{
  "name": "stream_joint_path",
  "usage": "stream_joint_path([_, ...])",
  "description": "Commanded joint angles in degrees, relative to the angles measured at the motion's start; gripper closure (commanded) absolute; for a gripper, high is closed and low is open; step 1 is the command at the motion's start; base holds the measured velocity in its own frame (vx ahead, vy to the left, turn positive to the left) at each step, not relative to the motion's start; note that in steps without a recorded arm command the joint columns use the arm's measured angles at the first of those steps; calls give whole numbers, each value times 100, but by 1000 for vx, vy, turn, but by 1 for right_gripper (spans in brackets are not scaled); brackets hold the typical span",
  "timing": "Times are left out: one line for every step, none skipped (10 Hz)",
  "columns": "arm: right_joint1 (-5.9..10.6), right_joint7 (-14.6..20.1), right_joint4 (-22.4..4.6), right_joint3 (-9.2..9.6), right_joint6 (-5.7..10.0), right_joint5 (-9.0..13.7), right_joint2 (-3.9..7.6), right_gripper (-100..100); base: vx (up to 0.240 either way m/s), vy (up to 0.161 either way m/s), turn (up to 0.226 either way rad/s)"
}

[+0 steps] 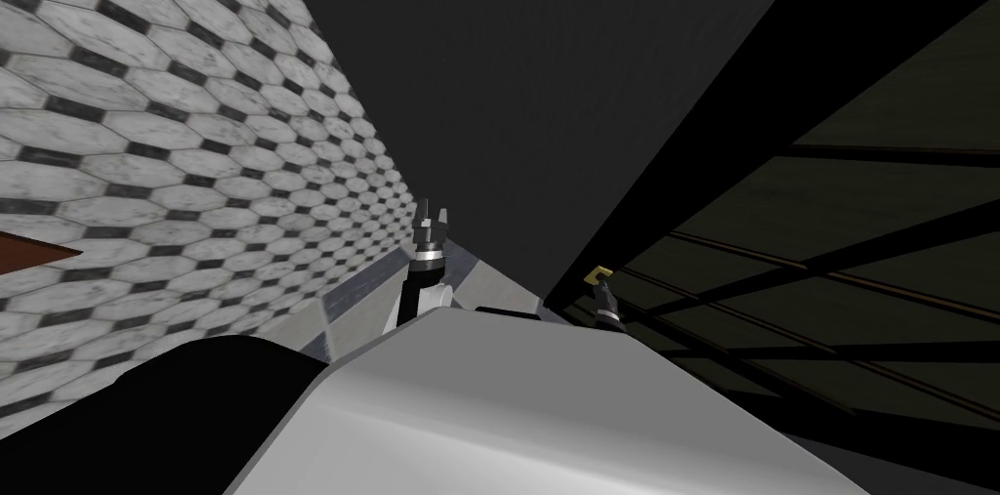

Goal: Pull the door open

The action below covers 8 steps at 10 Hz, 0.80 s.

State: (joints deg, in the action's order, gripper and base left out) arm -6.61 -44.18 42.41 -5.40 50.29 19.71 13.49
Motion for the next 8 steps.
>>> stream_joint_path([24,286,-55,12,16,57,20,100,-34,-3,48])
stream_joint_path([-91,-56,-44,-2,96,6,72,-100,-15,36,-1])
stream_joint_path([-91,-56,-44,-2,96,6,72,-100,8,51,-42])
stream_joint_path([-143,-165,-47,-7,138,-7,101,-100,16,57,-13])
stream_joint_path([-202,-293,-50,-12,186,-22,134,-100,15,66,-10])
stream_joint_path([-268,-447,-54,-18,240,-38,171,-100,8,76,-22])
stream_joint_path([-340,-625,-58,-25,298,-56,211,-100,6,79,-28])
stream_joint_path([-415,-786,-63,-32,358,-75,252,-100,14,71,-24])
